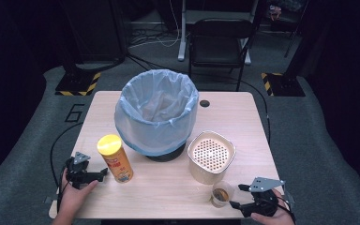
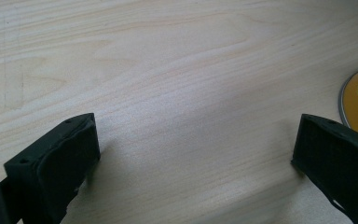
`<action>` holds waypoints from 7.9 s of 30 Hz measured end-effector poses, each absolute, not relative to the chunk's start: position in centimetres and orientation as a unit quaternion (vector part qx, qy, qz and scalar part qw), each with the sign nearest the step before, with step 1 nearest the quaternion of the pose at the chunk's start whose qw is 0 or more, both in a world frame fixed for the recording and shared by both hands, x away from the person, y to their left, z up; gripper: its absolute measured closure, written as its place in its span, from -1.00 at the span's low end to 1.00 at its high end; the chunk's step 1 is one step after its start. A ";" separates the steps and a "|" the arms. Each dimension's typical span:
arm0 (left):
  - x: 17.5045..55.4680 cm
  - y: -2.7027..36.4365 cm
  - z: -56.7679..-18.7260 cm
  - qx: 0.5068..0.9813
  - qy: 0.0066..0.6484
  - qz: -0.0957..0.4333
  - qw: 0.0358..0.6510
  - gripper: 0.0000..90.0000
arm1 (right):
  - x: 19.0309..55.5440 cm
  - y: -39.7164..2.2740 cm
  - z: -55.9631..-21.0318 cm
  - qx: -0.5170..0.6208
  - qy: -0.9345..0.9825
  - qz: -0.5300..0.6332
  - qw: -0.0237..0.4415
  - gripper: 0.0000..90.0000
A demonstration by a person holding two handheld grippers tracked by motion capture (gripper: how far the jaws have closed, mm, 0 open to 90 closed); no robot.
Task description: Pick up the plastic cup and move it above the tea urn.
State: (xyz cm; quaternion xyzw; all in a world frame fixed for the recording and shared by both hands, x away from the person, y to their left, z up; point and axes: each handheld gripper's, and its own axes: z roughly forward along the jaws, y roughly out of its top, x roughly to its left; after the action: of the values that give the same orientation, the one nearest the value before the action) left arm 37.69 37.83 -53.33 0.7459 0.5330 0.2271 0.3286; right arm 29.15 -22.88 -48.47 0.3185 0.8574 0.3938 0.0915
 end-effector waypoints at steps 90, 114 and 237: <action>37.7 37.8 -53.3 0.747 0.533 0.227 0.328 -0.99 | 29.4 -21.0 -44.3 0.242 0.865 0.403 0.175 -0.22; 37.7 37.8 -53.3 0.746 0.533 0.227 0.328 -0.99 | 32.1 -24.3 -41.0 0.274 0.853 0.399 0.196 -0.23; 37.8 37.8 -53.3 0.748 0.532 0.225 0.326 -0.99 | 44.0 -16.4 -35.9 0.017 0.867 0.314 0.386 -0.18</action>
State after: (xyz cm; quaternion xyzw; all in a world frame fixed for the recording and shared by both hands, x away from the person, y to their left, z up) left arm 37.76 37.80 -53.30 0.7479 0.5324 0.2252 0.3264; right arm 43.97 -16.42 -35.91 0.0171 0.8670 0.3145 0.3862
